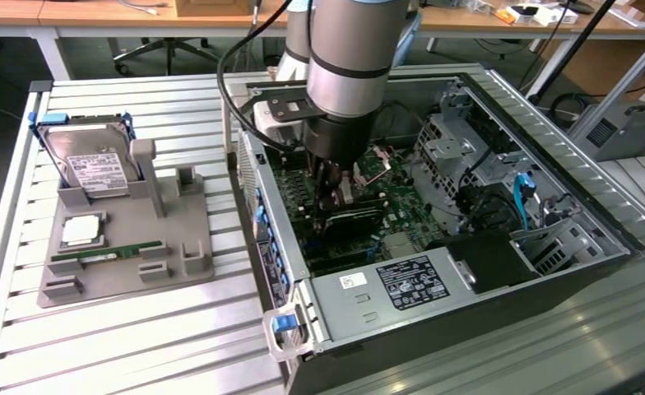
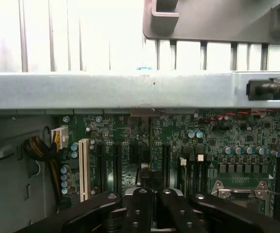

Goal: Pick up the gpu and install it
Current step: 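Press down on the gpu until it lock into place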

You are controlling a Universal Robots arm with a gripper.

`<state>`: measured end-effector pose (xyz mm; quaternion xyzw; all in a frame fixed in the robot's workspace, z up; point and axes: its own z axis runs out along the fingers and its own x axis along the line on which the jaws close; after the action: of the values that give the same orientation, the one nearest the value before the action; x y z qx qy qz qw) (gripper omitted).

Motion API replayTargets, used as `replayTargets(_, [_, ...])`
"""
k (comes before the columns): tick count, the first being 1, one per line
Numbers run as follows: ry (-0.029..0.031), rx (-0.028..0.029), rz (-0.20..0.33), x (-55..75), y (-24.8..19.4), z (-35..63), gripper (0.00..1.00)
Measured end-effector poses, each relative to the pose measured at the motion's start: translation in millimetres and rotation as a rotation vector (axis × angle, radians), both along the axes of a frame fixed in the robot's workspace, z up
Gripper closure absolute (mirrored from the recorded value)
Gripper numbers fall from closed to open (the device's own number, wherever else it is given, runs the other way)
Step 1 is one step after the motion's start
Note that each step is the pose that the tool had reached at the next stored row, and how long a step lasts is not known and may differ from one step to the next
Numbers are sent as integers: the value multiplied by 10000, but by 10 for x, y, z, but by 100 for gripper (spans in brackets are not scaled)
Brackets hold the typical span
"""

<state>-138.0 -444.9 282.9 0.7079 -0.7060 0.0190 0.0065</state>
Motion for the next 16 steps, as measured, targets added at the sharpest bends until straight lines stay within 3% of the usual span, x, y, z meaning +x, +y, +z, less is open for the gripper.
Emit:
replayTargets(12, [-170,-38,1,-251,6,21,89])
replayTargets(16, [-235,-73,9,-351,6,28,89])
